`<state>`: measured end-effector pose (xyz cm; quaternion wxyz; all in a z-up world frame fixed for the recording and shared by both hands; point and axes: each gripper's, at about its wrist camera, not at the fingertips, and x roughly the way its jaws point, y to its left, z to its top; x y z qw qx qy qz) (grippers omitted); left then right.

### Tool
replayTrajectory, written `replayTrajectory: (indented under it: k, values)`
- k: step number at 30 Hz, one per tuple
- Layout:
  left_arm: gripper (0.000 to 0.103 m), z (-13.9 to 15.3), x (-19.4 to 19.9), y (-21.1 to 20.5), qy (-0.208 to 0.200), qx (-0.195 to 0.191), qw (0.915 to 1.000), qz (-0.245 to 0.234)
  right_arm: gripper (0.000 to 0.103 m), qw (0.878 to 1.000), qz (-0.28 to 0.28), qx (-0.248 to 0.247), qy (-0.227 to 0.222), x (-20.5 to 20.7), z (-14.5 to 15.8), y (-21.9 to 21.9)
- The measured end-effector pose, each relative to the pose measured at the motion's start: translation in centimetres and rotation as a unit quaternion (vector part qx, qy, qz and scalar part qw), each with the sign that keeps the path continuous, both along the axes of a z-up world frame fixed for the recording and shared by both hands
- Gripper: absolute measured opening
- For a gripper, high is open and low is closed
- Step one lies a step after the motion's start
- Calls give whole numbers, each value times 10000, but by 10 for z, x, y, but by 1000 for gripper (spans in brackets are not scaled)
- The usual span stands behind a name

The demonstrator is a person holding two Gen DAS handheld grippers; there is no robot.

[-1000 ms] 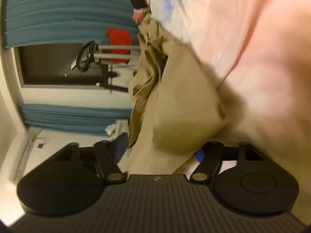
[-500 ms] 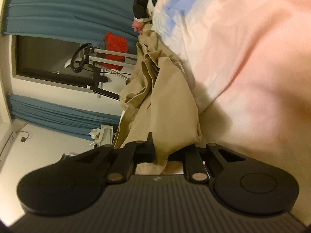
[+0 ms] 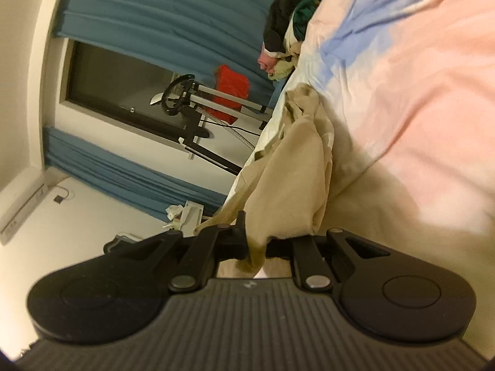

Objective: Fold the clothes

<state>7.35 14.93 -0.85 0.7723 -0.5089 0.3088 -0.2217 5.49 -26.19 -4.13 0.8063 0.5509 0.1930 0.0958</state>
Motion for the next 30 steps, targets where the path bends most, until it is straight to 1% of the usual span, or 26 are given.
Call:
replayTrajectory:
  k: [1, 4, 9, 12, 14, 15, 18, 20, 23, 25, 27, 30]
  values:
    - [6, 2, -8, 2, 49, -73, 10000, -31, 12, 10000, -2, -30, -19, -9, 3, 1]
    - [6, 12, -35, 5, 46, -222, 9996, -157, 12, 9993, 59, 367, -79, -37, 8, -5]
    - [6, 30, -78, 5, -46, -341, 9985, -435, 12, 9984, 49, 345, -442, -89, 31, -11]
    - [6, 33, -90, 2, 78, -241, 9984, -505, 12, 9988, -3, 220, -432, -117, 38, -12]
    - [6, 35, -82, -2, 140, -116, 9980, -602, 12, 9997, -28, 110, -237, -117, 40, -12]
    - [6, 37, -72, -4, 167, -36, 9977, -659, 12, 9999, -40, 37, -126, -114, 42, -12]
    - [6, 43, -32, -11, 434, 87, 9968, -673, 12, 9999, -78, -7, 146, -77, 50, -16]
    - [6, 49, 1, -17, 583, 223, 9963, -586, 13, 9994, -103, -36, 326, -52, 55, -19]
    - [6, 59, 51, -29, 668, 589, 9952, -407, 14, 9981, -144, -56, 596, -9, 63, -21]
    - [6, 61, 82, -37, 728, 835, 9933, -321, 14, 9965, -179, -87, 812, 24, 61, -22]
    - [6, 57, 112, -46, 727, 1156, 9903, -262, 14, 9944, -213, -118, 1029, 57, 58, -23]
    - [7, 45, 145, -55, 722, 1483, 9861, -221, 14, 9917, -192, -138, 1263, 95, 48, -26]
